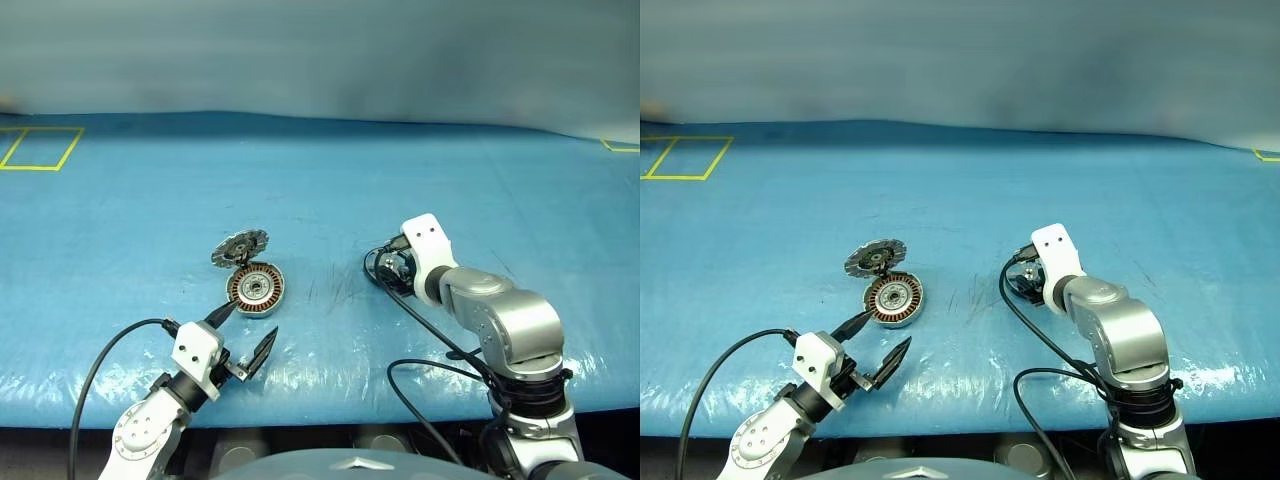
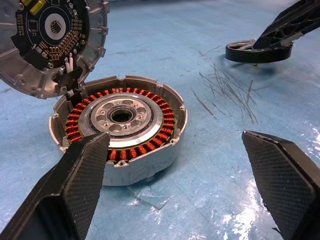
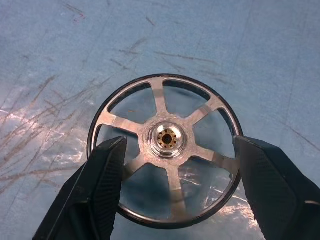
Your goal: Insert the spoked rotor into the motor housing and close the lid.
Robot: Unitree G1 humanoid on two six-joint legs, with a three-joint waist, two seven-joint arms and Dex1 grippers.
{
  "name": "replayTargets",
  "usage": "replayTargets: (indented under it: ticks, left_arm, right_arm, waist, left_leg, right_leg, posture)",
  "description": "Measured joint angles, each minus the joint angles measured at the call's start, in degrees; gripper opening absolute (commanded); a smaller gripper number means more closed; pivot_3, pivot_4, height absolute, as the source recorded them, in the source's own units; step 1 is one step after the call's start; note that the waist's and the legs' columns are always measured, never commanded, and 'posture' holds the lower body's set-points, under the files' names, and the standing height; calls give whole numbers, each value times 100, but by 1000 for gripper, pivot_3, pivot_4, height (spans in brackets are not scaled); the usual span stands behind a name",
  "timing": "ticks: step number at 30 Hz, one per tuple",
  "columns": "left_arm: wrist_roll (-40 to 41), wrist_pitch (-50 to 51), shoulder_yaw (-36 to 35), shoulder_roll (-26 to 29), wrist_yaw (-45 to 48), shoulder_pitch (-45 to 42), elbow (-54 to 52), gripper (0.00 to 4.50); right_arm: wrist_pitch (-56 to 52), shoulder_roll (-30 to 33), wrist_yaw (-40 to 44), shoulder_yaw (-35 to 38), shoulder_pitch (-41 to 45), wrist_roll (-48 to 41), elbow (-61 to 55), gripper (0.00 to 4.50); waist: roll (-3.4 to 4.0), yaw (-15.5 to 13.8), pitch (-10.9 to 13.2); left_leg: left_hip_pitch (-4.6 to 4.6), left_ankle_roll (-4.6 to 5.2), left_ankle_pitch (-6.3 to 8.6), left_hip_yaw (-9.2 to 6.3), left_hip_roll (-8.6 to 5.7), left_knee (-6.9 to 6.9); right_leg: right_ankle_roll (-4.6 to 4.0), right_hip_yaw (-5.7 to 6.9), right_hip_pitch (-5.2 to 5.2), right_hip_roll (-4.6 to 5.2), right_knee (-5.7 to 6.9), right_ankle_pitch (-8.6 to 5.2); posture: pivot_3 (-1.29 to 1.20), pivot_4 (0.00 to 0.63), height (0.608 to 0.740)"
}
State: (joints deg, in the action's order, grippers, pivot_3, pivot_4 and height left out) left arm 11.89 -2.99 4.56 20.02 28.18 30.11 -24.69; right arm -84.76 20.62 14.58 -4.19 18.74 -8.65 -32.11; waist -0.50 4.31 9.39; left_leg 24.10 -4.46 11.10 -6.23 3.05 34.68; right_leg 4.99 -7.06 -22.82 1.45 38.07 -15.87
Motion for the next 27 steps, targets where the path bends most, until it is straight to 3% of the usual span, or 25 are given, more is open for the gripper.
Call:
replayTargets:
  ticks: [11,14,17,20,27]
  left_arm:
    - [-12,18,6,-54,-70,79,0,4500]
    - [-31,41,11,-57,-72,91,0,4500]
    - [-49,50,26,-63,-73,109,0,4500]
    - [-52,50,33,-66,-73,164,0,4500]
    - [-55,49,41,-75,-72,145,1,4500]
  right_arm:
    - [260,238,40,-196,-196,-82,24,3560]
    - [310,257,44,-224,-215,-99,24,2994]
    - [345,278,56,-263,-207,-129,-9,1969]
    - [333,339,89,-256,-204,-187,-64,1308]
    - [306,412,116,-255,-193,-251,-75,1306]
  waist:
    - [-3,-10,-2]
    - [-4,-18,-2]
    - [-9,-24,-5]
    - [-24,-21,-11]
    - [-36,-31,-8]
  left_leg:
    - [-1,0,0,-1,0,2]
    - [-1,0,0,-1,0,4]
    - [-3,0,0,-1,0,4]
    - [-22,0,1,-1,1,4]
    - [-26,1,2,0,1,8]
  right_leg:
    - [0,0,3,0,-1,0]
    - [0,0,4,0,-1,0]
    - [0,0,5,0,-1,0]
    - [0,0,3,0,-6,-1]
    - [0,0,4,2,-12,-1]
  posture:
    - [0,150,740]
    - [0,150,740]
    - [0,150,740]
    - [0,150,740]
    - [0,150,740]
